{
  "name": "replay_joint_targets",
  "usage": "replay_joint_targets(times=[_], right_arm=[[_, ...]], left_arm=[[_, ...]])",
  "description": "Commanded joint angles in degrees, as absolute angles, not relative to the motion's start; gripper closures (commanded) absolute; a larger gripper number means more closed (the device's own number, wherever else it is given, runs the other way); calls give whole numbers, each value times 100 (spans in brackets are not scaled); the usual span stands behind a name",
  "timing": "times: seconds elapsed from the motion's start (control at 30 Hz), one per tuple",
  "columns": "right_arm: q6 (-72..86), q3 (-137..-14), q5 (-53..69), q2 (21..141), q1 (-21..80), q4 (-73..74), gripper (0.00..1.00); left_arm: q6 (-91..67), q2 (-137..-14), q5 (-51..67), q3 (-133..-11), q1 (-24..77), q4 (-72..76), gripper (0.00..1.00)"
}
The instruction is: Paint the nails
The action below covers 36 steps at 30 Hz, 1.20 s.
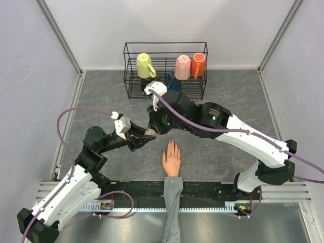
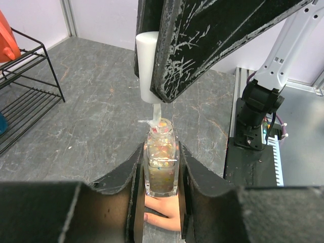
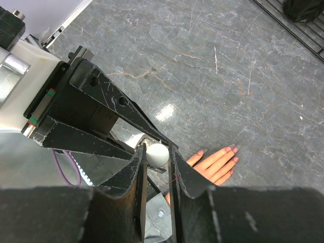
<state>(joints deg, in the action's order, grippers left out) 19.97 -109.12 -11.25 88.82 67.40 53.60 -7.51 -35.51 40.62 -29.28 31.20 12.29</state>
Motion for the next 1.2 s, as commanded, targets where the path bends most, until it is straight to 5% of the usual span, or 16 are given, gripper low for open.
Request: replay_joint_targets(times=[0.0, 1.17], right_arm=[[2066, -11004, -1151, 8587, 6768, 5229, 100], [1995, -11013, -1134, 8771, 6776, 5089, 100]], left_arm=[[-615, -3551, 4052, -2927, 3085, 1354, 98], [-686, -3577, 4263, -2900, 3085, 1450, 98]])
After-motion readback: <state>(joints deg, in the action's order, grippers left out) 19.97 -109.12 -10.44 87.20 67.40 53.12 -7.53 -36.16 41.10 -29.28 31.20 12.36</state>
